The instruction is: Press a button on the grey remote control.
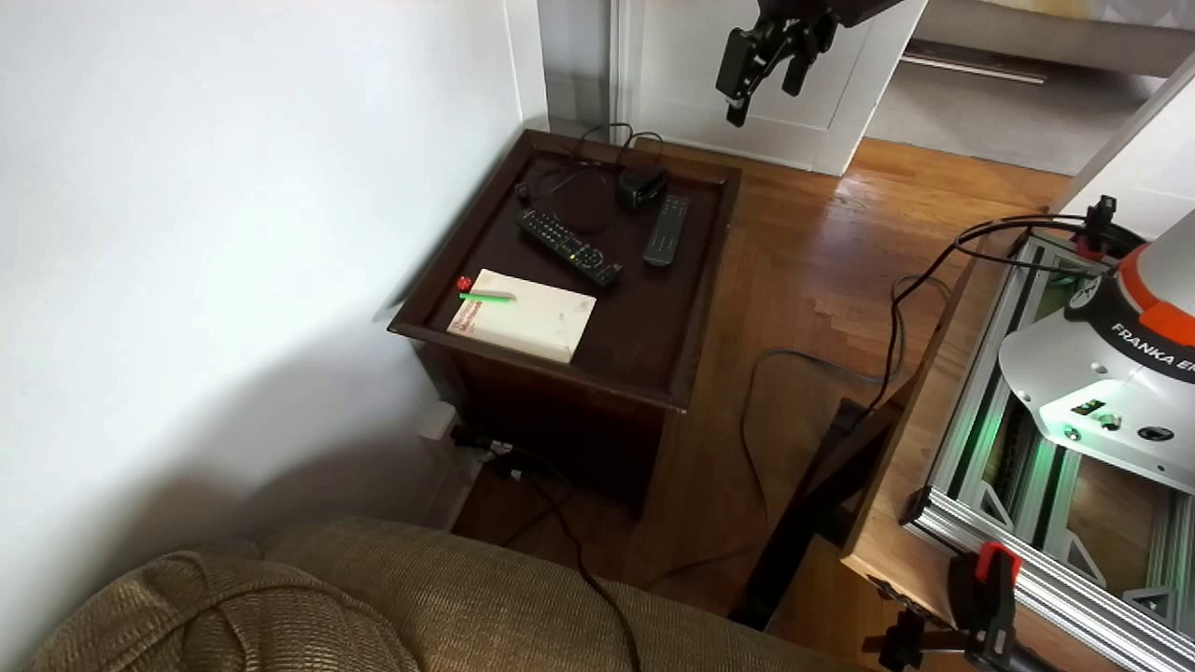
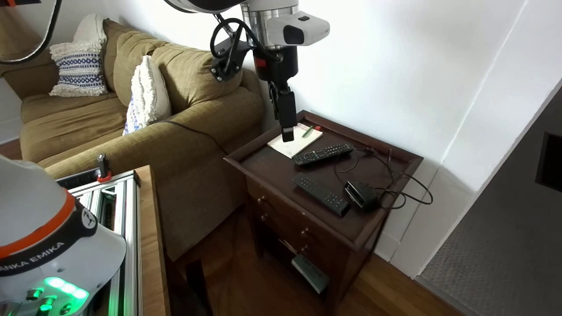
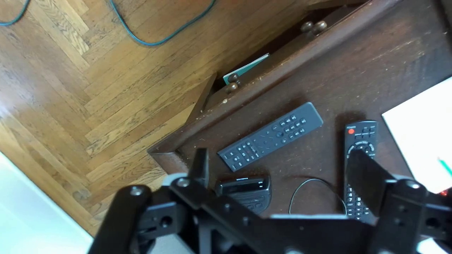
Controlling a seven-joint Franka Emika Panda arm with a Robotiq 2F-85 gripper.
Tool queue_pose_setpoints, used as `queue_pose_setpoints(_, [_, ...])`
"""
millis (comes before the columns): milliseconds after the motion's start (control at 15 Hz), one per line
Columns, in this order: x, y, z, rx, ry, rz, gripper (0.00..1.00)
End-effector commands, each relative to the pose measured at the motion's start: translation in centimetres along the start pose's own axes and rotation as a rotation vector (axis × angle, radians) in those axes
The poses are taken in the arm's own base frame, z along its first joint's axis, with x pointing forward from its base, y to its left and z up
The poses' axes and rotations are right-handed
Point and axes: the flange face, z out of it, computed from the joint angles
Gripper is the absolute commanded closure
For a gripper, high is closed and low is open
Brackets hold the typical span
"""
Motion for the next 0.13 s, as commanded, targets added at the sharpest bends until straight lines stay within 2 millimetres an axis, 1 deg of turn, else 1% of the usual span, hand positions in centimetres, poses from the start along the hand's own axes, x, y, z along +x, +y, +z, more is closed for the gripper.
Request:
queue_pose_setpoints(0, [-0.05, 0.04, -0.05, 0.0, -0.001, -0.002, 0.0])
queue_pose_setpoints(67, [-0.08, 0.06, -0.02, 0.0, -0.001, -0.004, 0.0])
